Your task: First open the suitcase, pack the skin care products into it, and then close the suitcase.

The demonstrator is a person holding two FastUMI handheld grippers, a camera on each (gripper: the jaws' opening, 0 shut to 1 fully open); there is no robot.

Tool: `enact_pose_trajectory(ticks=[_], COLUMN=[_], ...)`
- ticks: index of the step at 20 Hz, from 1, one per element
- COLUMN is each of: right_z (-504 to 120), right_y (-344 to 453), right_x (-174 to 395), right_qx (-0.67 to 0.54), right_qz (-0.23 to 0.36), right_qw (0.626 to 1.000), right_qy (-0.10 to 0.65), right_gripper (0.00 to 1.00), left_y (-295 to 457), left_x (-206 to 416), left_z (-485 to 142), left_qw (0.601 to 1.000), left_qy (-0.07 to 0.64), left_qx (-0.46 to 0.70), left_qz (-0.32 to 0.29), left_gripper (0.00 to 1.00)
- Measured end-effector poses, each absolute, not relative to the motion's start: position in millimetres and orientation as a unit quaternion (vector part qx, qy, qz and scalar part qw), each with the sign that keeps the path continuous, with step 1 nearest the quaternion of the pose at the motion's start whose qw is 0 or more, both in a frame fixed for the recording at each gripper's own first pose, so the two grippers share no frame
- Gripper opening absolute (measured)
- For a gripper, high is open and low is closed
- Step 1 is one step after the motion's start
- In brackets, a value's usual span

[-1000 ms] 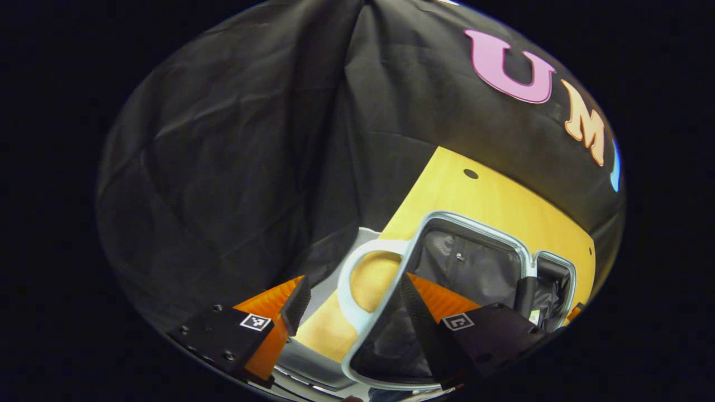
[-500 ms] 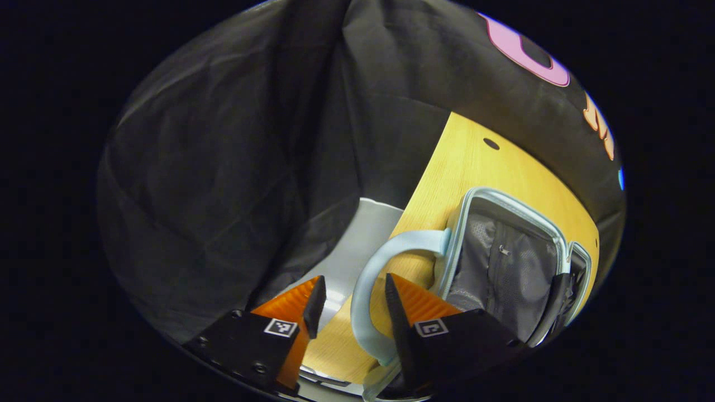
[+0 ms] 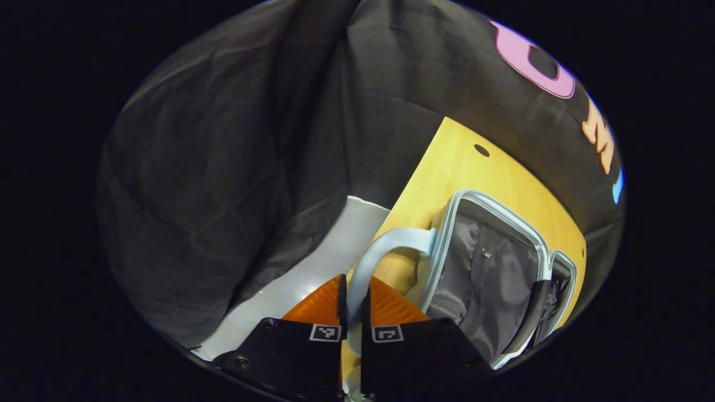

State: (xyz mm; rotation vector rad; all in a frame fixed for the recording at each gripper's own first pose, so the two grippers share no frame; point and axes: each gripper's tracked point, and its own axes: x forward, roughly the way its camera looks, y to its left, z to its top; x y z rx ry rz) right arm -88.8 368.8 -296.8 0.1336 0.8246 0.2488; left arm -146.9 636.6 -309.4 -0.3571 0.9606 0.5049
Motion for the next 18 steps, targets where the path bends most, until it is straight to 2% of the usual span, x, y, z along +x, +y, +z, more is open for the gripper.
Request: enact_pose_trajectory(ticks=[9,18], right_z=[-287,-266], right_y=[359,312], right_x=[-73,-46], right_qx=[0.065,0.071], right_qz=[0.144,0.177], right_qw=[0.918,0.928], right_qy=[0.364,0.321], right_gripper=[0.98,0.98], left_y=[606,517], left_x=[-136,-117], left_z=[-204,-114], left_qw=[0.897,0.929], left_qy=[0.371,0.314], left_qx=[-0.125,-0.069], left_qz=[0.205,0.183], left_gripper=[0.05,0.04])
